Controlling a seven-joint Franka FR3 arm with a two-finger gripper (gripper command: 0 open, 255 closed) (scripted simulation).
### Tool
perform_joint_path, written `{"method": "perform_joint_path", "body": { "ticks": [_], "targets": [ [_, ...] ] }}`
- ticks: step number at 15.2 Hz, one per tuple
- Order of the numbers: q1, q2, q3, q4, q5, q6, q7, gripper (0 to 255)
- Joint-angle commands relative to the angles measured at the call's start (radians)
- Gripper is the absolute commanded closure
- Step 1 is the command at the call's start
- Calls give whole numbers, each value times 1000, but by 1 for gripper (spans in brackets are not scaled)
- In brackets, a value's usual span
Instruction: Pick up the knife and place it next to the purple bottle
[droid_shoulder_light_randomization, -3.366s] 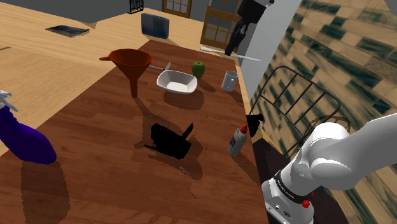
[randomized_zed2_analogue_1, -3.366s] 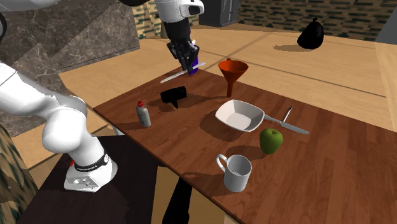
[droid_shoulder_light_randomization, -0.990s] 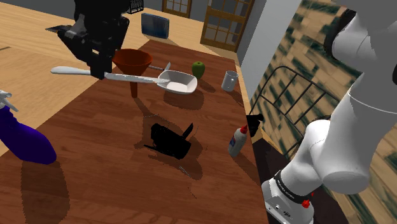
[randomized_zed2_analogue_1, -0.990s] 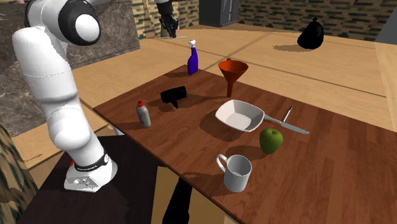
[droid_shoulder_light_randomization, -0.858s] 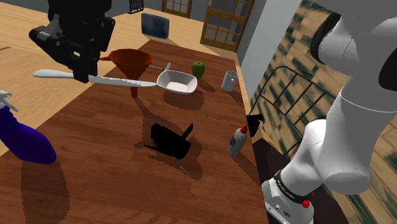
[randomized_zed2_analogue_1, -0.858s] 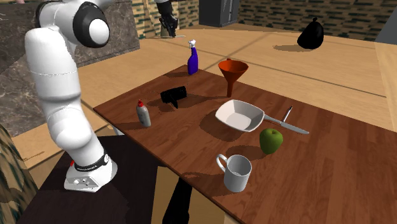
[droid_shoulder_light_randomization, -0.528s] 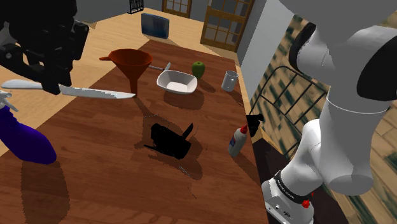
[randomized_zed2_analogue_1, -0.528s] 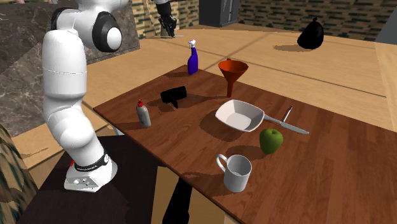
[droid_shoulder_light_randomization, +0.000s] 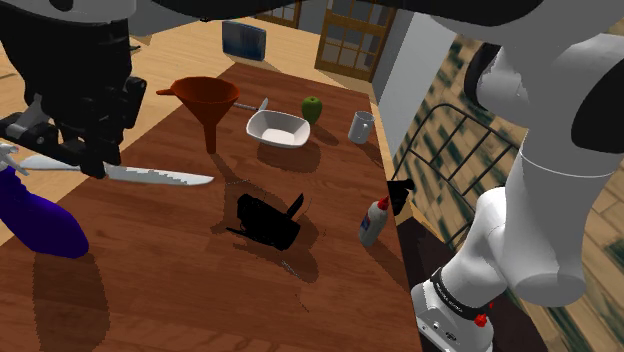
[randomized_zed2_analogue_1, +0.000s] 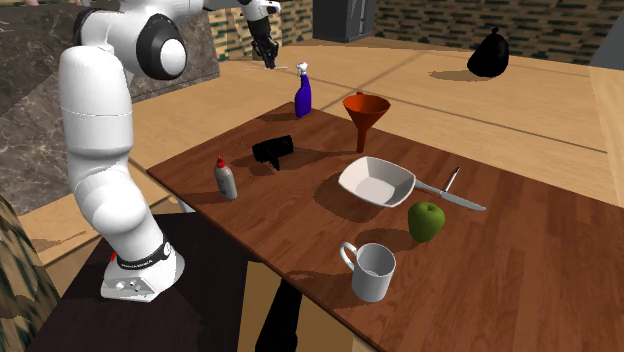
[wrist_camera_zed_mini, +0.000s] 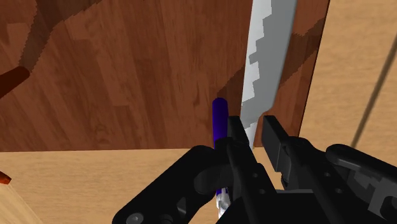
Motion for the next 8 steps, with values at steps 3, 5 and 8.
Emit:
{"method": "perform_joint_path", "body": {
  "ticks": [3, 5, 8],
  "targets": [
    [-12, -15, -1, -77, 5, 63, 6, 255],
    [-17, -21, -1, -112, 7, 92, 9, 255],
    [-22, -26, -2, -160, 7, 135, 14, 255]
  ]
}}
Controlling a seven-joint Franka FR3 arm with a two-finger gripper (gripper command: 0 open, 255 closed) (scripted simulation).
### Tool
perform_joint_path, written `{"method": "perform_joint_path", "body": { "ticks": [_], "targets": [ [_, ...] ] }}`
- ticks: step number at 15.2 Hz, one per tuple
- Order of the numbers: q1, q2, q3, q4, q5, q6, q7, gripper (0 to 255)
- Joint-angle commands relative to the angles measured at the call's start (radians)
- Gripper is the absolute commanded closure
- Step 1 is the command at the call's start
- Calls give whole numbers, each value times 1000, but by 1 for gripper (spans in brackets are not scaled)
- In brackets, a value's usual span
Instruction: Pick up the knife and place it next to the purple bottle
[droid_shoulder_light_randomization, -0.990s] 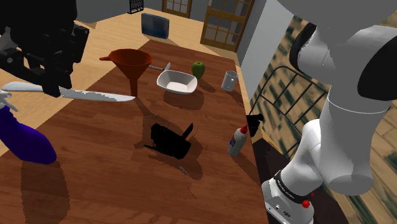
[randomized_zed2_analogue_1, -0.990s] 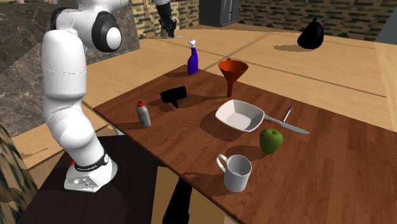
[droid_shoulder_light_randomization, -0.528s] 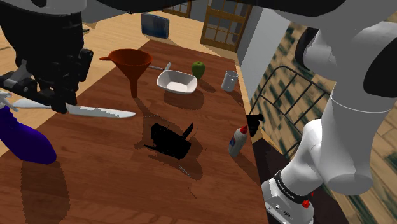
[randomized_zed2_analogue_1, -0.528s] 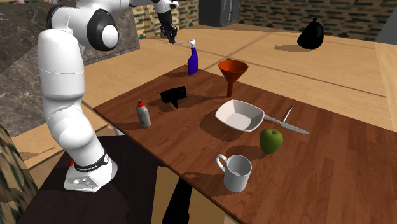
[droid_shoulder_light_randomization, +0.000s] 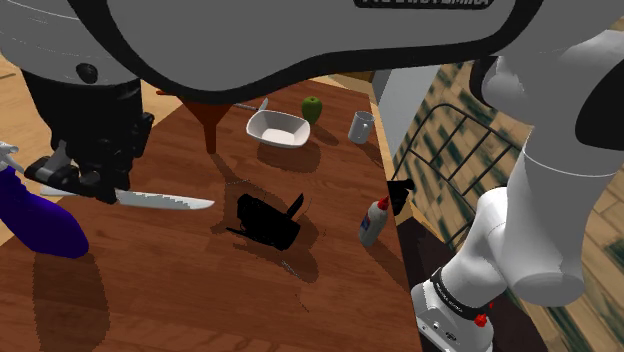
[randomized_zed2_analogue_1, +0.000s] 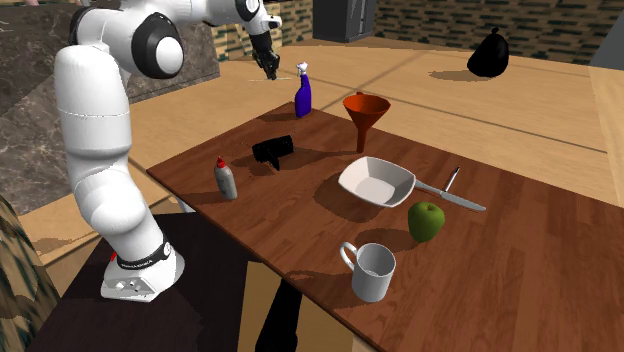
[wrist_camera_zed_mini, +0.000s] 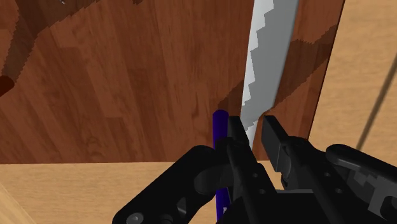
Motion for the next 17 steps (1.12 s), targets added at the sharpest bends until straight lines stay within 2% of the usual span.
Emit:
{"method": "perform_joint_path", "body": {
  "ticks": [1, 17],
  "targets": [
    [-2, -4, 0, -31, 0, 27, 5, 255],
    [-14, 13, -12, -223, -25, 232, 41, 255]
  ]
}}
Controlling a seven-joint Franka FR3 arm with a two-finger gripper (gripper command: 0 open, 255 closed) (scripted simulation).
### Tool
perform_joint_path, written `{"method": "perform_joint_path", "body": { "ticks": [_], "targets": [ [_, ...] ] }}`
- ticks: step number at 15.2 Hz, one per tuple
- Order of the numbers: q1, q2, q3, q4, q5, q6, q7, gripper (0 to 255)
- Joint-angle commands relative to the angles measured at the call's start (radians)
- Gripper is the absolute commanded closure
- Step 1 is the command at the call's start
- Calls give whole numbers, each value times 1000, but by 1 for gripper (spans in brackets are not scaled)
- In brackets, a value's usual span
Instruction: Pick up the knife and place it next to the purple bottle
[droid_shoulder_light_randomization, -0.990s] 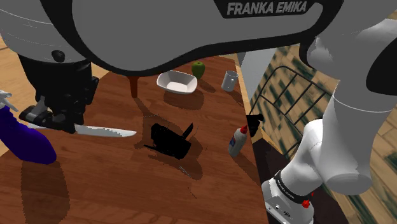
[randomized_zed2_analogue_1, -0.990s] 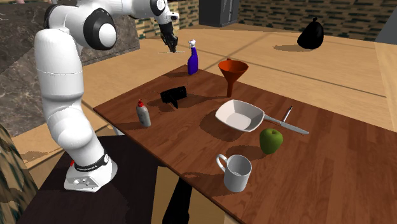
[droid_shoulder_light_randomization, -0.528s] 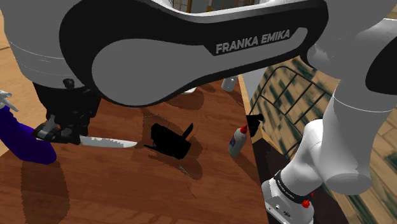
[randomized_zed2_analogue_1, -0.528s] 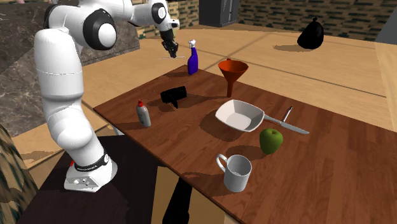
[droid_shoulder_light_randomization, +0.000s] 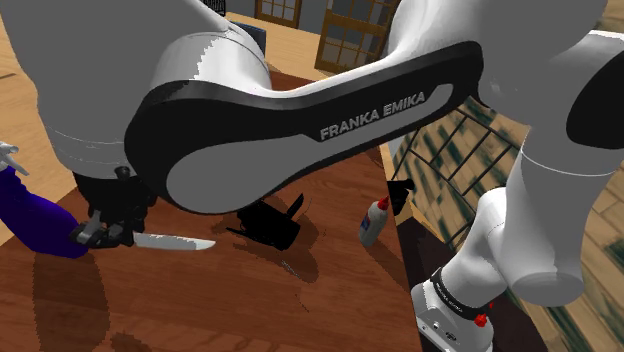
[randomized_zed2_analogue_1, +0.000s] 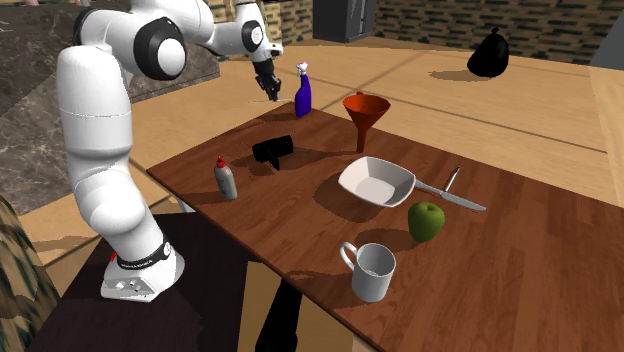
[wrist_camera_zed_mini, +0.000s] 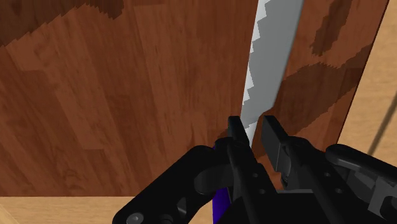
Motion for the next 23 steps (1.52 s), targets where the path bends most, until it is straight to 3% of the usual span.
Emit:
{"method": "perform_joint_path", "body": {
  "ticks": [1, 23],
  "targets": [
    [-1, 5, -2, -20, -5, 24, 4, 255],
    [17, 109, -41, -155, -90, 250, 79, 255]
  ]
}}
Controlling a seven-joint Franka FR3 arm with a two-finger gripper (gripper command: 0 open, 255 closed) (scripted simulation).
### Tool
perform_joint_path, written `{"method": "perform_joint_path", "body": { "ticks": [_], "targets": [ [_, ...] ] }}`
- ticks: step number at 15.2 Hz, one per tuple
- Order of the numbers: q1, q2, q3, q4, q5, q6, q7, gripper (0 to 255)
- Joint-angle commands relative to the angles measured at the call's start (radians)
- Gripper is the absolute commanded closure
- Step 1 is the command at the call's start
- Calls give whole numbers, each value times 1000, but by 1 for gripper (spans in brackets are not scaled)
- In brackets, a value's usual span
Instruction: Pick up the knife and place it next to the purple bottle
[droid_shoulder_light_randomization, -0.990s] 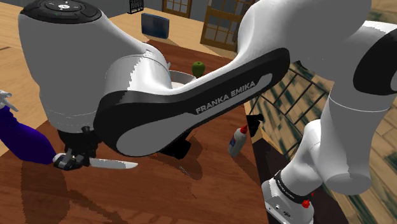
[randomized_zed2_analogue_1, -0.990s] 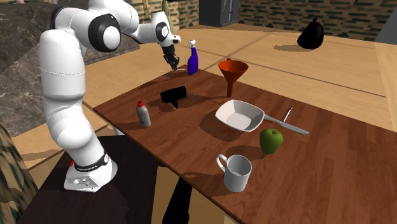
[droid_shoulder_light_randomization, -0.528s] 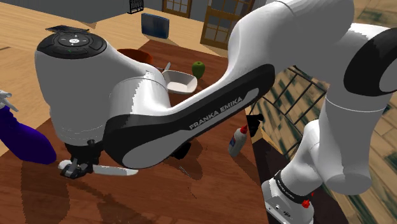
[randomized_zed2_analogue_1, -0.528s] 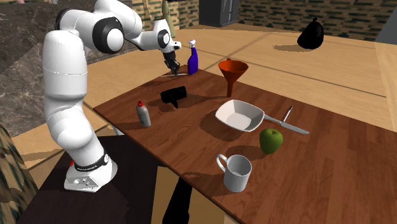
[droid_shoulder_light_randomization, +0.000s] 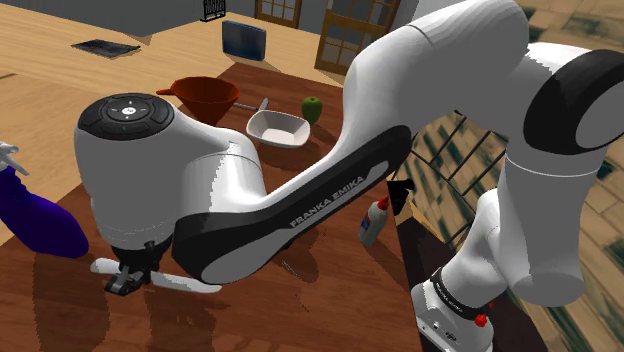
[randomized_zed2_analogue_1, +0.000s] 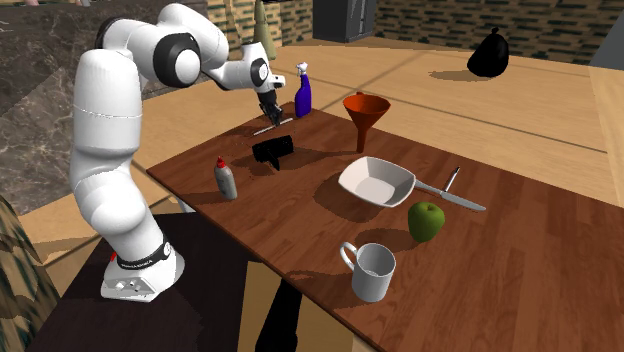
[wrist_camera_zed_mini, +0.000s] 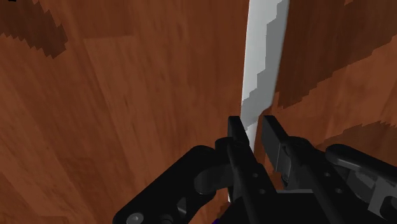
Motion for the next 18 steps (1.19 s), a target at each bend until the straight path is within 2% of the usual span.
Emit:
{"method": "perform_joint_path", "body": {
  "ticks": [1, 6, 7, 12, 16, 18],
  "targets": [
    [1, 3, -1, -3, -3, 6, 2, 255],
    [1, 3, -1, -3, -2, 6, 2, 255],
    [1, 3, -1, -3, -2, 6, 2, 0],
    [1, 3, -1, -3, -2, 6, 2, 0],
    [-16, -81, 26, 4, 48, -77, -28, 0],
    [-16, -81, 26, 4, 48, -77, -29, 0]
  ]
}}
